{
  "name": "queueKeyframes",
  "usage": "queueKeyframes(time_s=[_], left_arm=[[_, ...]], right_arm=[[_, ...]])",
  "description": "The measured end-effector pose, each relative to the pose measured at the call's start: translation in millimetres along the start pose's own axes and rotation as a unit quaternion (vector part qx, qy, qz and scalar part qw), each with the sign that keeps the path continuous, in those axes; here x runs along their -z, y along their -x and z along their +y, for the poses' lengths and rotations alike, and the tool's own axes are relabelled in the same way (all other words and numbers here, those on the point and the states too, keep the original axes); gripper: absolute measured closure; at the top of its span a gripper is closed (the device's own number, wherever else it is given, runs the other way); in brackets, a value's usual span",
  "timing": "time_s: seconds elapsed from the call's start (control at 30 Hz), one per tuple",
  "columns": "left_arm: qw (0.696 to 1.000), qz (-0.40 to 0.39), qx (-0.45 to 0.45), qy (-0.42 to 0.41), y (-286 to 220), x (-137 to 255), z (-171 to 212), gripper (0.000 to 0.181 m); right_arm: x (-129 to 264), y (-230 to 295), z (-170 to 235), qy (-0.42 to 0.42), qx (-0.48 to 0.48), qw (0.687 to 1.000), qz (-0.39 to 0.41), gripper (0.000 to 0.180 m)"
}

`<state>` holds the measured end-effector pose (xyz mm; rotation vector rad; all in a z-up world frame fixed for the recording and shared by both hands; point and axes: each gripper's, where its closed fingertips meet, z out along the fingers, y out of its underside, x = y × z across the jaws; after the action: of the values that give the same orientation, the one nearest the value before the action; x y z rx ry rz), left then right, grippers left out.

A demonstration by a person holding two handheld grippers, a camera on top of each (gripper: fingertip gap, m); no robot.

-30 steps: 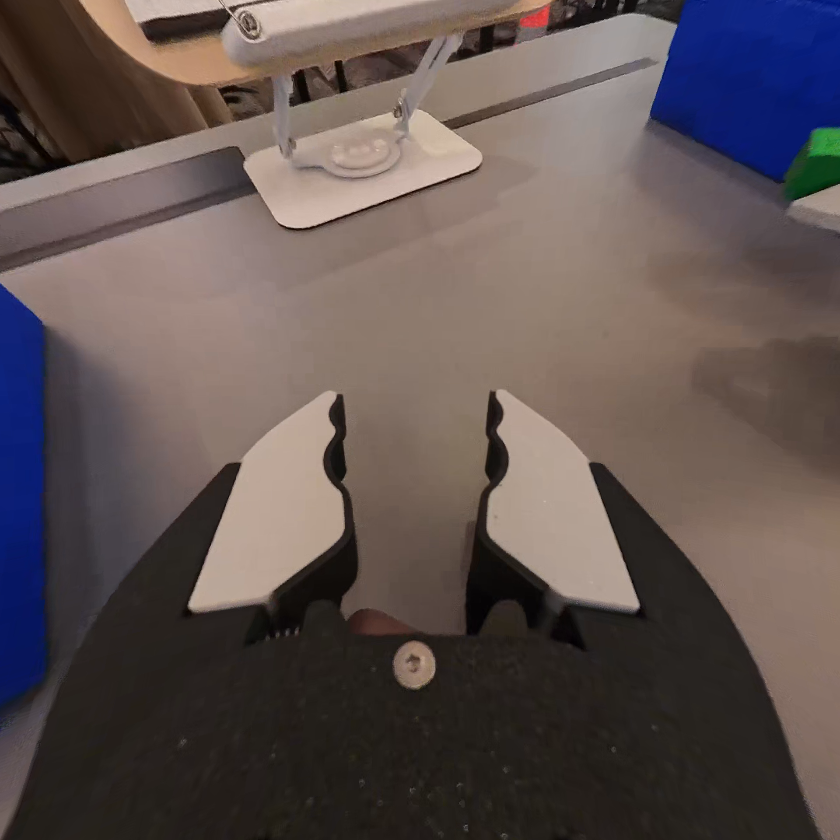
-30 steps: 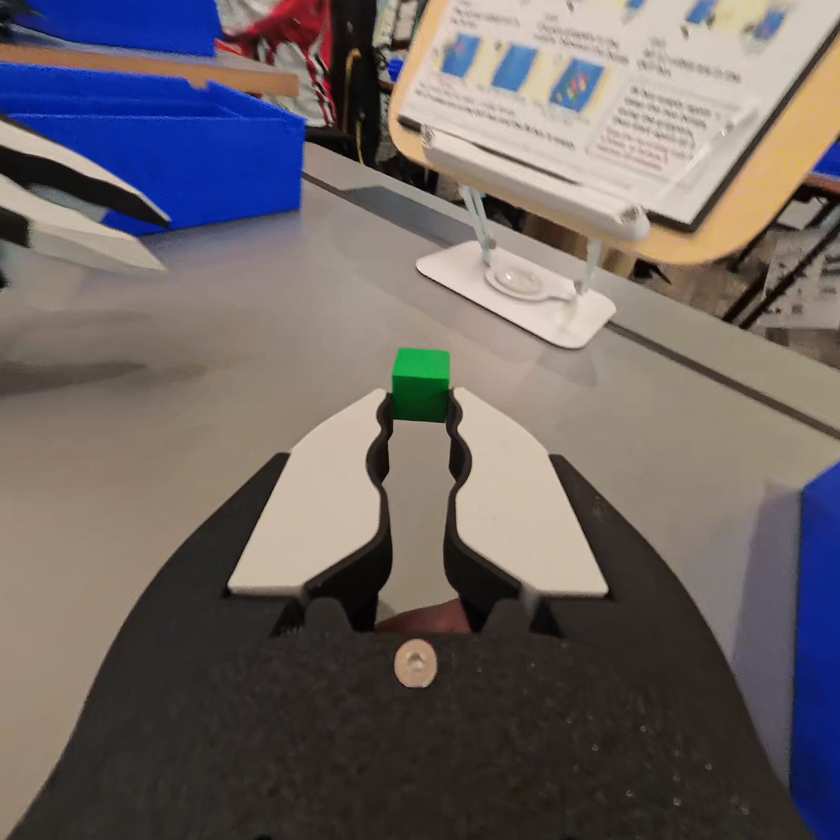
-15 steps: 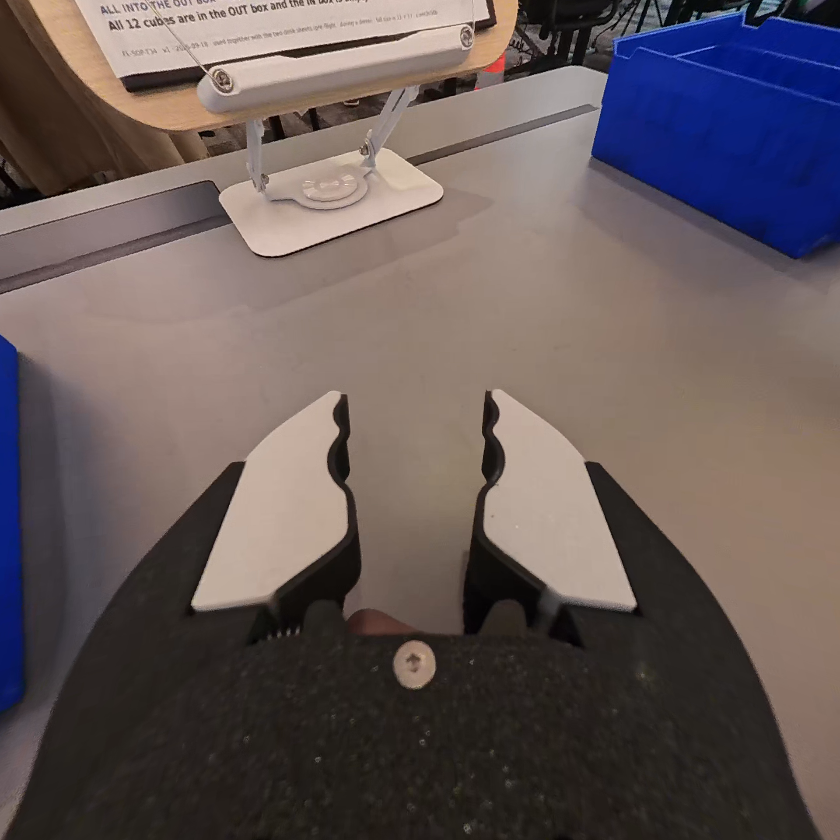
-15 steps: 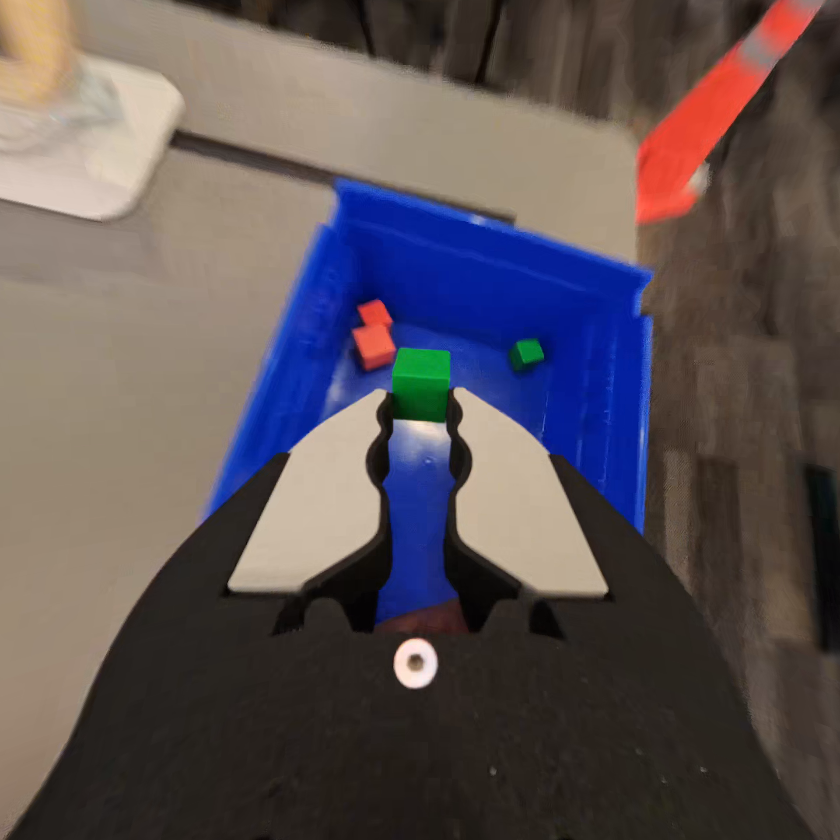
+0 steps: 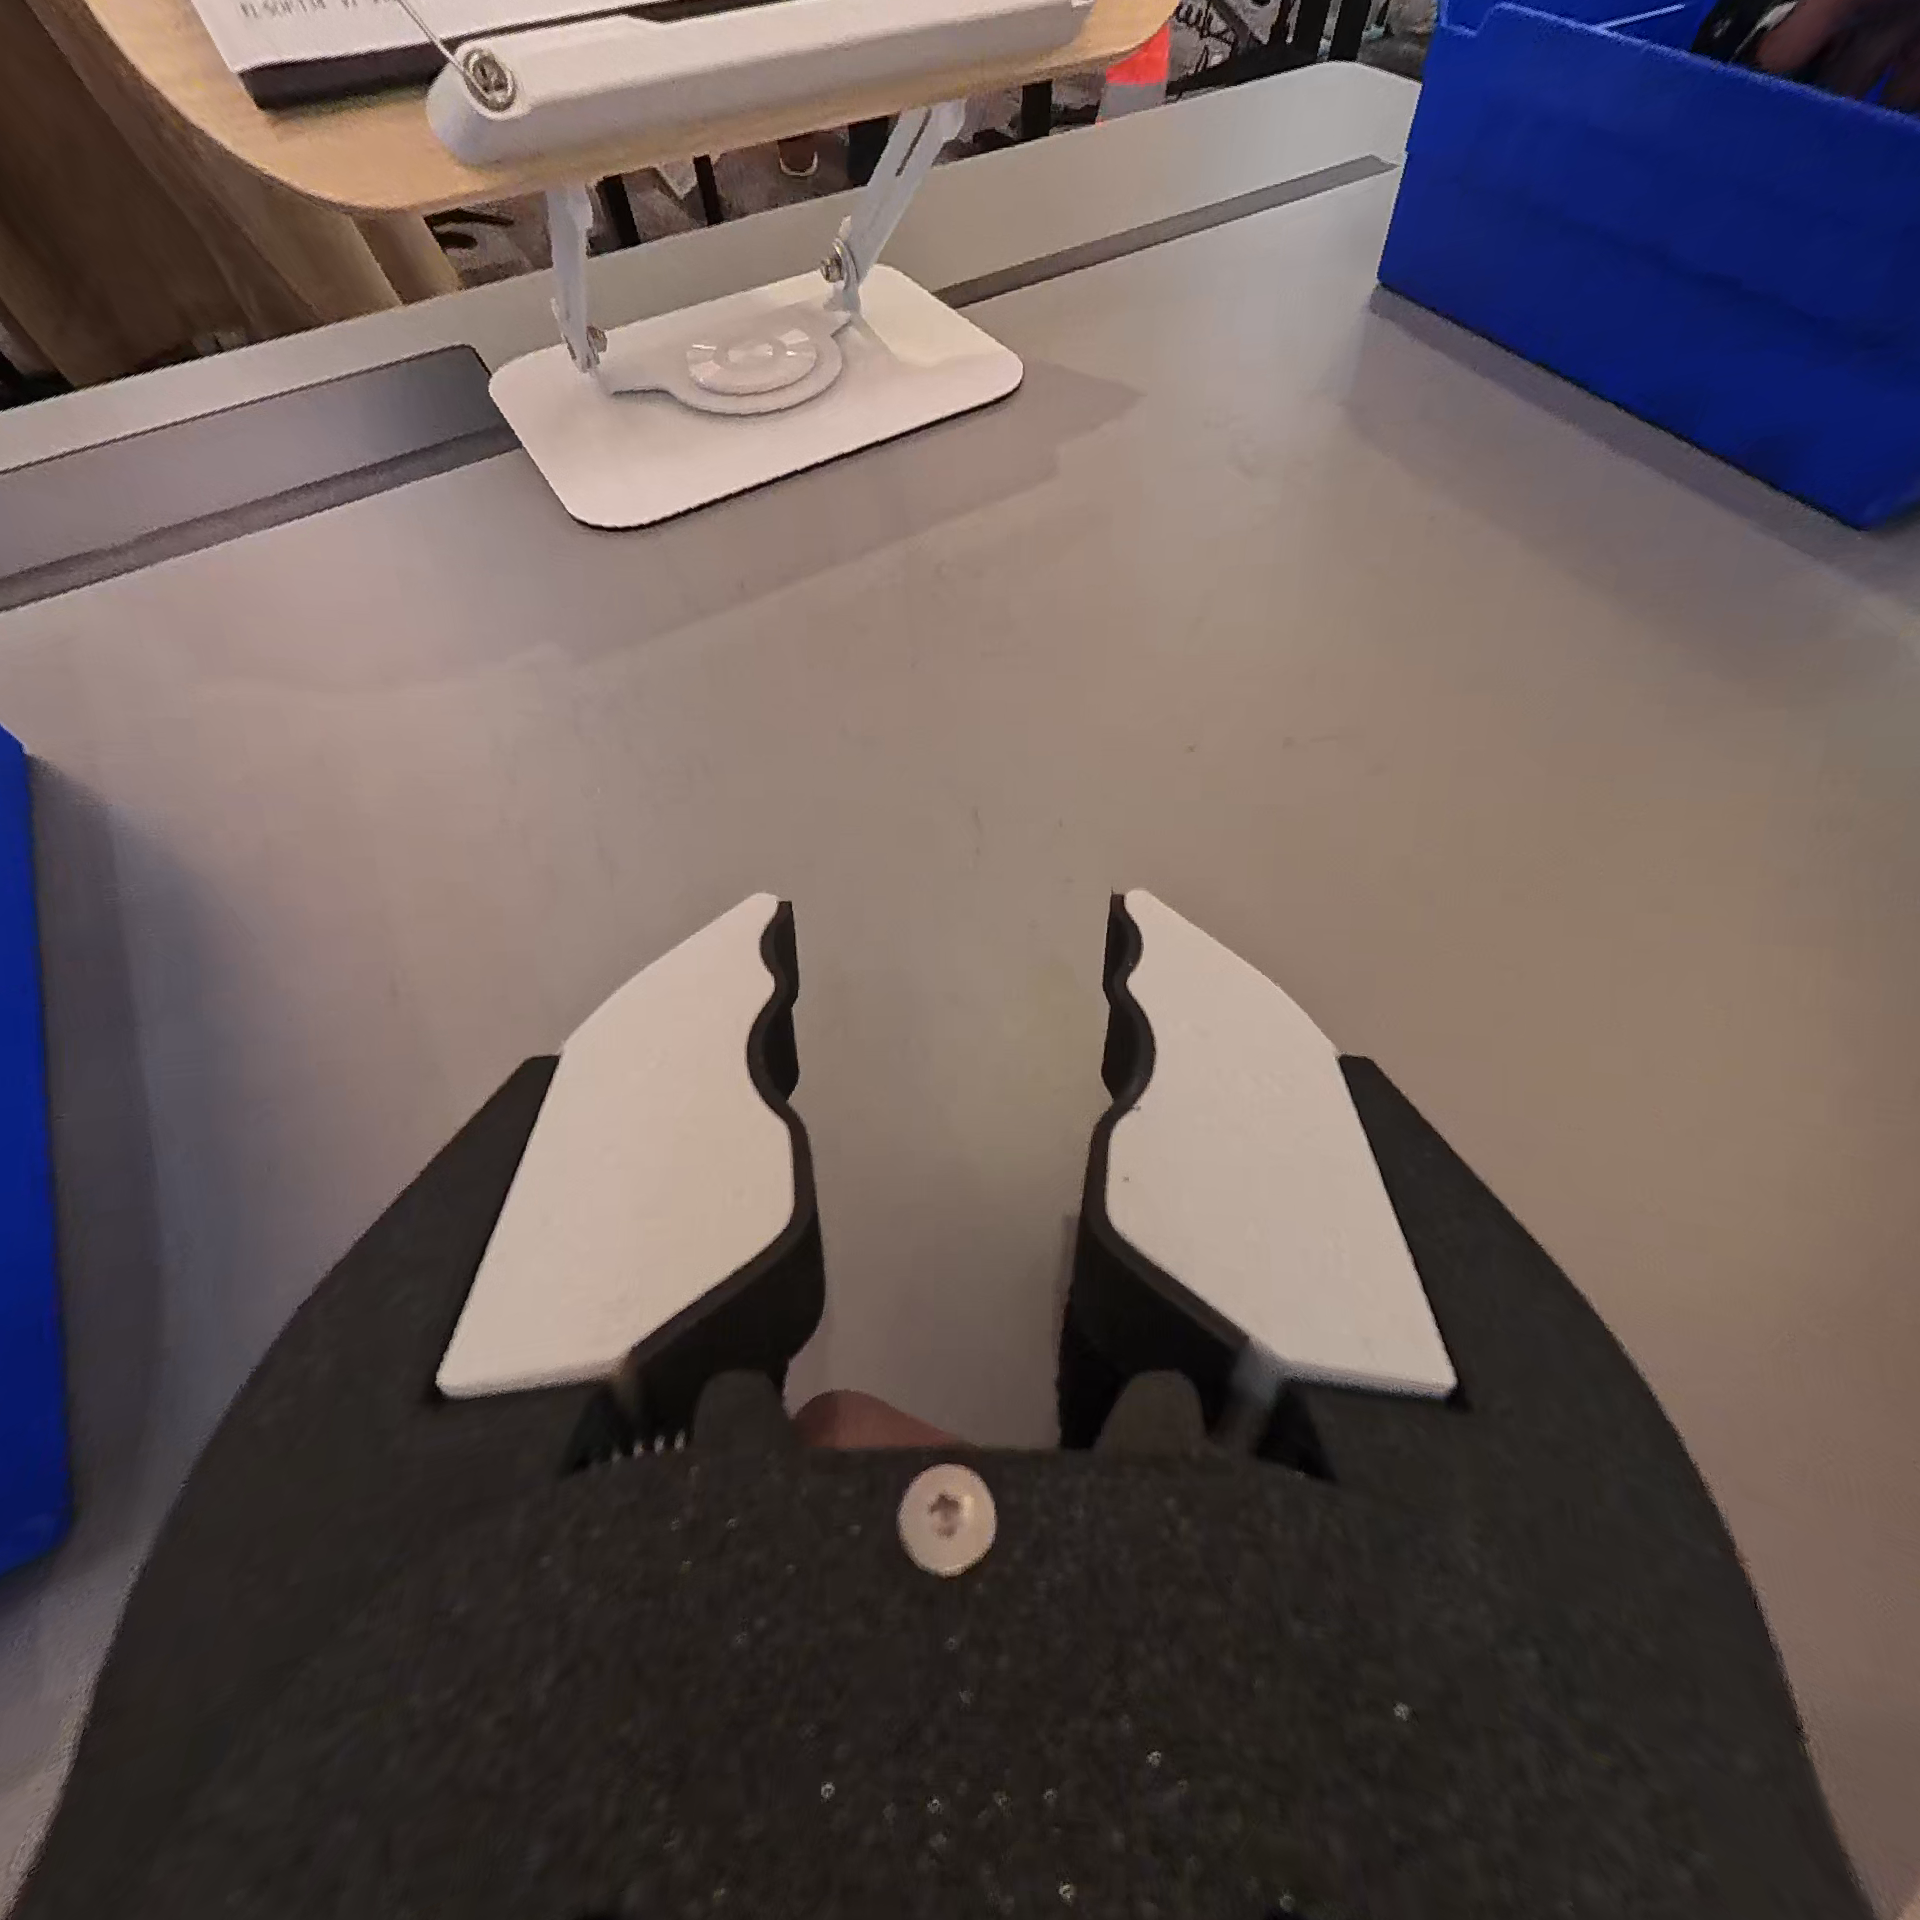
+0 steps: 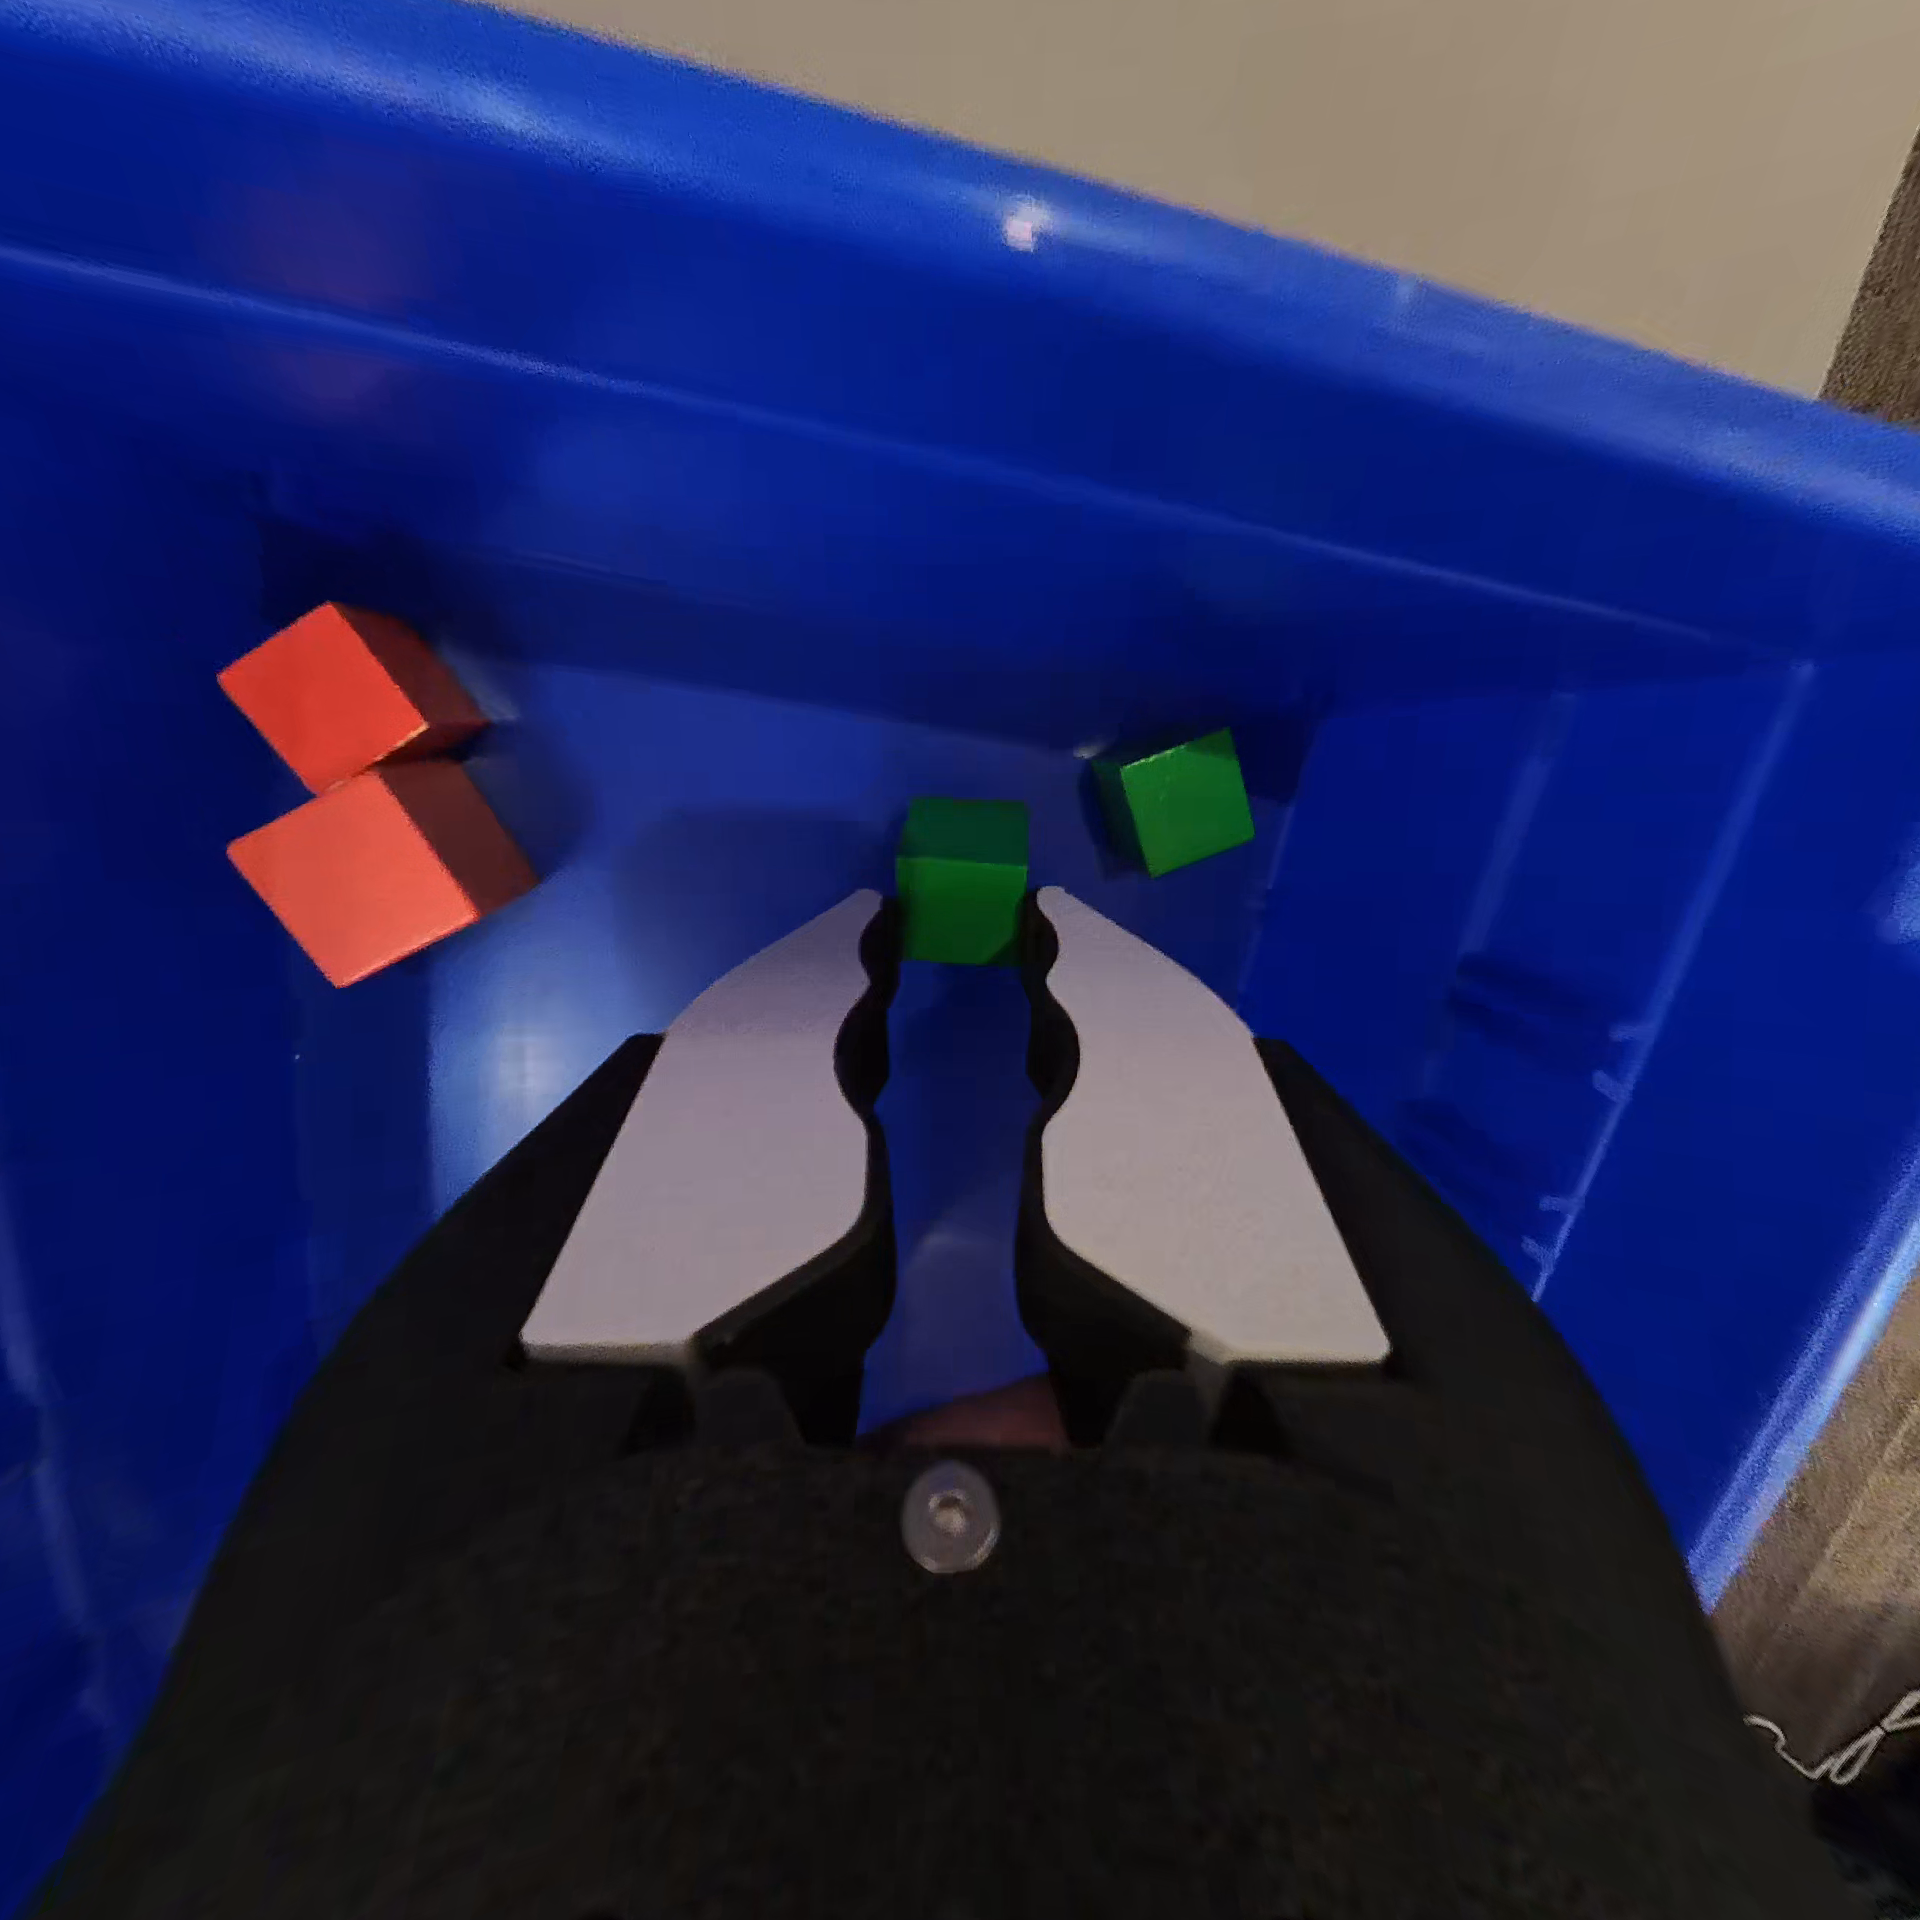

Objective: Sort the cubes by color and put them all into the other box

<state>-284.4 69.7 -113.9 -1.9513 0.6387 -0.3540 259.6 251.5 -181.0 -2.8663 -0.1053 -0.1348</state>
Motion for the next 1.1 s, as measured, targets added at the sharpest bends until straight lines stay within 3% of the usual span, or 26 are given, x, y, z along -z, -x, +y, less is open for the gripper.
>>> queueKeyframes(time_s=[0.27, 0.37, 0.43, 0.53, 0.67, 0.77, 0.83, 0.9, 0.97, 1.1], left_arm=[[1.0, 0.006, 0.006, 0.004, -0.2, 0.1, 0.8, 0.123], [1.0, 0.011, 0.011, 0.005, -1.8, -1.2, 1.9, 0.123], [1.0, 0.015, 0.016, 0.007, -2.3, -1.6, 3.1, 0.123], [1.0, 0.018, 0.025, 0.004, -1.1, -1.0, 2.9, 0.123], [0.999, 0.002, 0.035, -0.008, 8.0, -0.9, 0.7, 0.124], [0.998, -0.005, 0.055, -0.01, 13.4, -4.5, 1.0, 0.124], [0.997, 0.0, 0.072, -0.01, 12.4, -6.5, 1.3, 0.124], [0.997, 0.0, 0.079, -0.013, 11.0, -7.9, 1.2, 0.124], [0.997, 0.002, 0.077, -0.011, 8.4, -9.6, 2.5, 0.124], [0.998, 0.0, 0.062, 0.002, 5.3, -14.3, 9.6, 0.124]], right_arm=[[-10.2, -7.9, 3.6, 0.009, -0.022, 1.0, 0.007, 0.156], [-4.9, -11.8, 3.9, -0.006, -0.018, 1.0, 0.012, 0.146], [14.2, -8.2, 0.5, -0.04, -0.011, 0.999, 0.004, 0.138], [77.5, 7.9, -4.7, -0.153, 0.008, 0.988, 0.0, 0.134], [187.9, 90.9, 17.7, -0.37, 0.04, 0.926, -0.065, 0.132], [224.6, 196.7, 64.0, -0.46, 0.075, 0.867, -0.176, 0.131], [217.9, 268.0, 94.7, -0.48, 0.087, 0.833, -0.26, 0.131], [192.5, 318.1, 112.8, -0.49, 0.09, 0.818, -0.287, 0.131], [165.1, 347.9, 121.6, -0.487, 0.126, 0.825, -0.257, 0.129], [162.5, 363.4, 125.2, -0.53, 0.159, 0.802, -0.226, 0.132]])
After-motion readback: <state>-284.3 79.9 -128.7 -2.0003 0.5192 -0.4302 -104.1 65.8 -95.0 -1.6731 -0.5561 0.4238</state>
